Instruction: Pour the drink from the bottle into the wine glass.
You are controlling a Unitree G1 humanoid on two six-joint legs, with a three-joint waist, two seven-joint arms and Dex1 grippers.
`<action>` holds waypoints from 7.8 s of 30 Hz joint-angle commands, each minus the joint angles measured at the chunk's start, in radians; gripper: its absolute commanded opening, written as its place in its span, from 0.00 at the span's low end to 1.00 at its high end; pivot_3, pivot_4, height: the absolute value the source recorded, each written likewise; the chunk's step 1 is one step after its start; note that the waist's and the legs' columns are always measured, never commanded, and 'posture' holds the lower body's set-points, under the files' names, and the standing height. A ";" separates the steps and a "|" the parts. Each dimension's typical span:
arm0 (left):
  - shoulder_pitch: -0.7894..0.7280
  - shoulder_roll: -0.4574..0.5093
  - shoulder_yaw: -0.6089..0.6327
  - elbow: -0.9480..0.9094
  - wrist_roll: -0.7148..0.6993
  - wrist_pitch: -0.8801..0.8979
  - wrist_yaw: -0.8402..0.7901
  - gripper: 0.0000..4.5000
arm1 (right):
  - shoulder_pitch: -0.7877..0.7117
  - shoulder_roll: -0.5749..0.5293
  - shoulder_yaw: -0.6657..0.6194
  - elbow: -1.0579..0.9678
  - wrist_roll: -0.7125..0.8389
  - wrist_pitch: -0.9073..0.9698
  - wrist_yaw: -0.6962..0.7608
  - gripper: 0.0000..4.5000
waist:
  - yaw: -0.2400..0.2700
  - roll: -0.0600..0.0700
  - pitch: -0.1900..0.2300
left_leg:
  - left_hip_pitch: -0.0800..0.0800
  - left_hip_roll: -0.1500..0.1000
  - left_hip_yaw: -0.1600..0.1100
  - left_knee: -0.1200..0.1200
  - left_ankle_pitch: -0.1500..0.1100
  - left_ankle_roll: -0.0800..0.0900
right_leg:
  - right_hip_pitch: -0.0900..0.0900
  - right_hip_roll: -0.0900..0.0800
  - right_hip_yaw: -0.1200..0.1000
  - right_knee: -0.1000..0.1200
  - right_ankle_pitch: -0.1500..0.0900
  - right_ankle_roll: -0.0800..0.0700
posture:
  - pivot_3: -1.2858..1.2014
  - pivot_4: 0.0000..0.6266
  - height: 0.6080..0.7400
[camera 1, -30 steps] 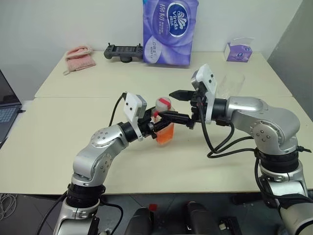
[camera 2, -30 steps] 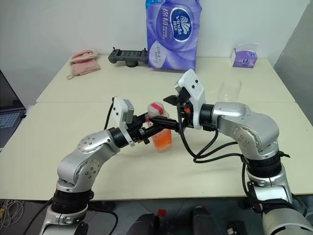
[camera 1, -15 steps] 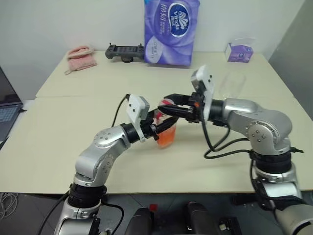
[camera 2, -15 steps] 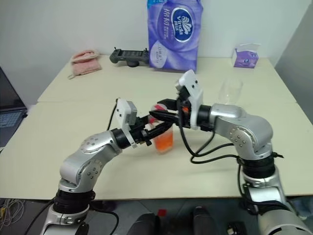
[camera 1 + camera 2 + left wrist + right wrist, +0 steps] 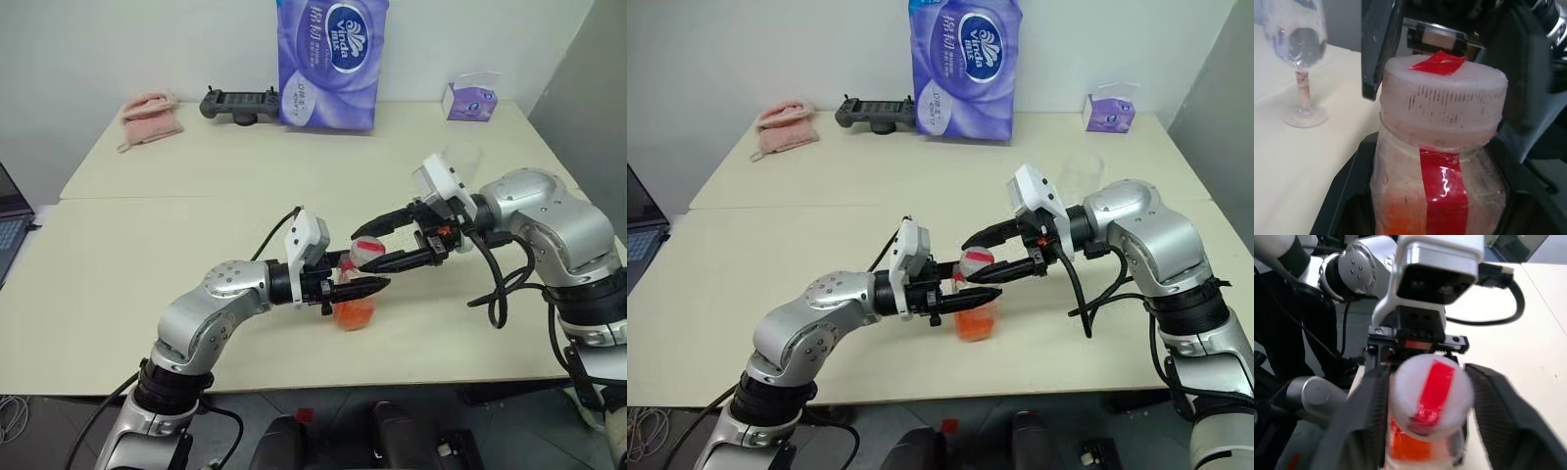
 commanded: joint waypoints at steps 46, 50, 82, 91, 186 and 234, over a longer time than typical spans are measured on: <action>-0.067 -0.090 0.036 0.075 0.064 -0.156 0.019 0.47 | 0.009 -0.014 -0.032 0.044 0.037 -0.024 -0.103 0.41 | 0.001 0.000 0.000 | 0.001 -0.002 0.004 0.001 0.000 0.000 | 0.002 -0.001 0.001 -0.001 -0.002 0.005 | 0.52 0.24 1.00; -0.066 -0.096 0.024 0.071 0.072 -0.156 0.021 0.47 | -0.131 0.027 0.033 0.291 -0.068 -0.202 0.054 0.41 | -0.011 0.000 0.000 | 0.003 0.001 0.003 0.000 0.000 0.000 | 0.001 0.003 0.001 0.001 -0.001 0.003 | 0.52 0.24 1.00; -0.137 -0.131 0.056 0.208 0.109 -0.201 -0.007 0.47 | 0.146 0.137 -0.338 -0.442 0.120 0.434 -0.727 1.00 | 0.010 0.000 0.000 | -0.001 -0.002 0.001 0.001 0.001 -0.001 | 0.000 -0.003 0.000 0.001 0.001 0.003 | 0.52 0.24 1.00; -0.140 -0.129 0.049 0.228 0.117 -0.206 -0.040 0.47 | 0.158 0.322 -0.351 -0.673 0.120 0.710 -1.123 1.00 | 0.011 0.000 0.000 | -0.002 -0.002 -0.001 0.001 0.001 -0.001 | -0.001 -0.004 0.000 0.001 0.001 0.003 | 0.52 0.24 1.00; -0.165 -0.153 0.054 0.238 0.166 -0.253 -0.042 0.47 | -0.110 0.071 -0.188 0.145 -0.040 0.003 -0.060 1.00 | 0.010 0.000 0.000 | -0.002 -0.002 0.000 0.000 0.000 -0.002 | -0.002 -0.006 0.000 0.000 0.001 0.003 | 0.52 0.24 1.00; -0.169 -0.157 0.049 0.260 0.179 -0.269 -0.040 0.47 | -0.010 0.136 -0.201 -0.058 -0.087 0.181 -0.623 1.00 | 0.009 0.000 0.000 | -0.002 -0.003 0.001 0.001 0.000 -0.001 | -0.001 -0.004 0.000 0.001 0.001 0.003 | 0.52 0.24 1.00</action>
